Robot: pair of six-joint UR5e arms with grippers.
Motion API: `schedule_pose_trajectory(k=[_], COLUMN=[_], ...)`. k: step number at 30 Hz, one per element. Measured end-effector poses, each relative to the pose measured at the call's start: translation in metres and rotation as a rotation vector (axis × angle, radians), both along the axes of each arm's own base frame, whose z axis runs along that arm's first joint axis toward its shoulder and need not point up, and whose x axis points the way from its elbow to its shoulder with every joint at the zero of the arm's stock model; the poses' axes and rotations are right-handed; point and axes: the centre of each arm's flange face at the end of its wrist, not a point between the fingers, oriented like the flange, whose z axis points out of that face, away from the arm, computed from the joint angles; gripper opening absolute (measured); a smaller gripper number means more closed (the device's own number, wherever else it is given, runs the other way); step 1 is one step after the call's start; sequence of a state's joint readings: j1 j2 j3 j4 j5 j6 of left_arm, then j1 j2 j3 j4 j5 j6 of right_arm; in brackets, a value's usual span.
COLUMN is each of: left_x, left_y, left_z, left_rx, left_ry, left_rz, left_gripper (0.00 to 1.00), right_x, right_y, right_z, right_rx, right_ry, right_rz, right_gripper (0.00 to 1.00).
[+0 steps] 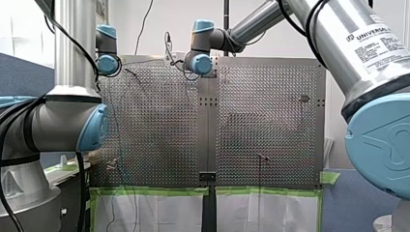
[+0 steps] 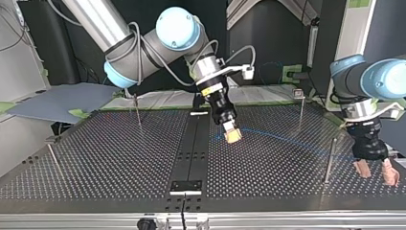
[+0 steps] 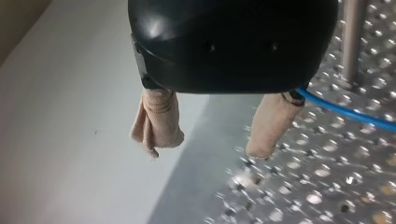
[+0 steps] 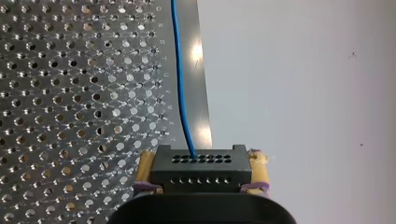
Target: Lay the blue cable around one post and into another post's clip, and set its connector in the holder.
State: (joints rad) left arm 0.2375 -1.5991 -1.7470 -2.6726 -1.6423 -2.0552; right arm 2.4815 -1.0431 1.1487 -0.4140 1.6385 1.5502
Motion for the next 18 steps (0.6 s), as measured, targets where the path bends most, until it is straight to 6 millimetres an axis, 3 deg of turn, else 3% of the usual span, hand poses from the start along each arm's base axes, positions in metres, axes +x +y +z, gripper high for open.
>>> schedule_pose_trajectory(k=[11, 14, 18], left_x=[0.017, 0.018, 0.016], left_y=[0.011, 0.009, 0.007], left_z=[-0.03, -0.037, -0.047], left_rx=[-0.015, -0.013, -0.015], left_ry=[0.043, 0.057, 0.075], left_rz=[0.006, 0.003, 0.0], left_gripper=[1.0, 1.0, 1.0], right_x=[-0.007, -0.008, -0.009], right_y=[-0.01, -0.015, -0.025], right_z=[-0.009, -0.019, -0.049], right_rx=[0.031, 0.051, 0.098], right_ry=[0.022, 0.044, 0.1], right_rz=[-0.048, -0.068, -0.103], right_gripper=[0.0, 0.0, 0.0])
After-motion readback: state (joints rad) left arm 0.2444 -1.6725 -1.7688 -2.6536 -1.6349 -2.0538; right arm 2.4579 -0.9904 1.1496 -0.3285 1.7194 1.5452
